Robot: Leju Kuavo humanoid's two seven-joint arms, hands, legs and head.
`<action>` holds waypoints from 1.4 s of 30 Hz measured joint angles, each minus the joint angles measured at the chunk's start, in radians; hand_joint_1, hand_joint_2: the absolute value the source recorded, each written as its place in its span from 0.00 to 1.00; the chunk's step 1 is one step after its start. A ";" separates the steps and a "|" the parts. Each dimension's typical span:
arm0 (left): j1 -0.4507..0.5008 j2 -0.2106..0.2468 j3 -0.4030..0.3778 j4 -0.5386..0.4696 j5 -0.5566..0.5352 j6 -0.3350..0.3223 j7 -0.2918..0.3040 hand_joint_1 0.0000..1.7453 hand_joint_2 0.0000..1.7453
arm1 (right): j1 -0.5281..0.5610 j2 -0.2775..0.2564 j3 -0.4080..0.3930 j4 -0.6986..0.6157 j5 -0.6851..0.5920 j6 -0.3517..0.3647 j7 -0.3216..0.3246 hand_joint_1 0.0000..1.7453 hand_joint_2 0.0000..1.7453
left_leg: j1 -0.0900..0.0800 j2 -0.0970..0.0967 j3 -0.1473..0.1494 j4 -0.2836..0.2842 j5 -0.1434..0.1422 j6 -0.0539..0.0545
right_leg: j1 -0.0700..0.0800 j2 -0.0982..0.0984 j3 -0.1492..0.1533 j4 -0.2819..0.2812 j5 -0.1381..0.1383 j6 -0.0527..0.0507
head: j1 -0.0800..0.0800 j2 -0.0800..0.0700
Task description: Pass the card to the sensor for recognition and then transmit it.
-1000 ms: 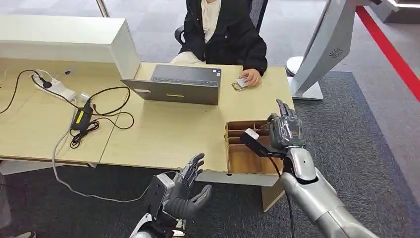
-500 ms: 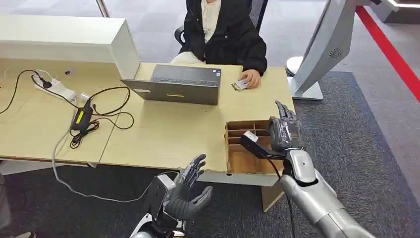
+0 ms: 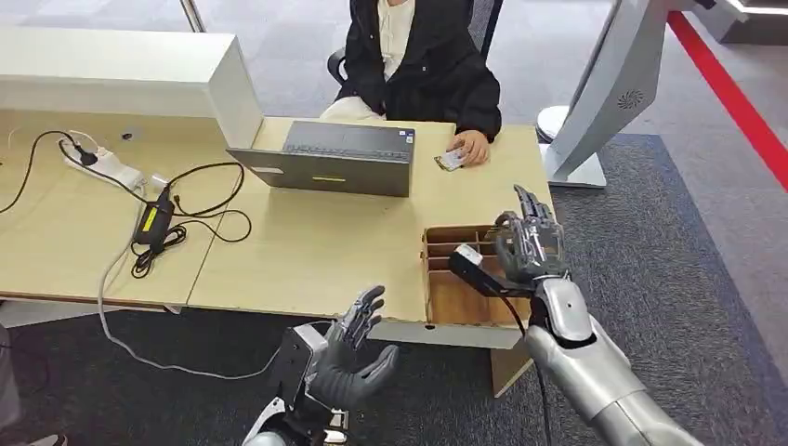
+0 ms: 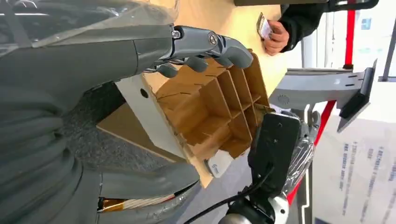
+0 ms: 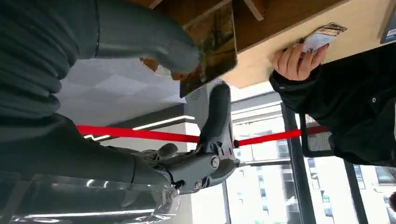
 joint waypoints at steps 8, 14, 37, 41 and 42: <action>-0.011 0.000 -0.007 0.000 0.005 0.012 -0.011 0.00 1.00 | -0.018 -0.002 0.000 -0.026 -0.010 -0.021 -0.001 0.00 1.00 | 0.000 0.000 0.000 0.000 0.000 0.000 | 0.000 0.000 0.000 0.000 0.000 0.000 | 0.000 0.000; -0.011 0.000 -0.007 0.000 0.002 -0.003 -0.016 0.00 1.00 | -0.021 -0.005 -0.001 -0.063 -0.017 -0.052 0.013 0.00 1.00 | 0.000 0.000 0.000 0.000 0.000 0.000 | 0.000 0.000 0.000 0.000 0.000 0.000 | 0.000 0.000; 0.004 0.000 -0.006 0.000 -0.001 -0.027 -0.010 0.00 1.00 | -0.026 -0.027 0.015 -0.080 -0.011 0.106 0.052 0.00 1.00 | 0.000 0.000 0.000 0.000 0.000 0.000 | 0.000 0.000 0.000 0.000 0.000 0.000 | 0.000 0.000; 0.004 0.000 -0.006 0.000 -0.001 -0.027 -0.007 0.00 1.00 | -0.031 -0.027 0.020 -0.062 -0.011 0.114 0.052 0.00 1.00 | 0.000 0.000 0.000 0.000 0.000 0.000 | 0.000 0.000 0.000 0.000 0.000 0.000 | 0.000 0.000; 0.004 0.000 -0.006 0.000 -0.001 -0.027 -0.007 0.00 1.00 | -0.031 -0.027 0.021 -0.058 -0.011 0.114 0.052 0.00 1.00 | 0.000 0.000 0.000 0.000 0.000 0.000 | 0.000 0.000 0.000 0.000 0.000 0.000 | 0.000 0.000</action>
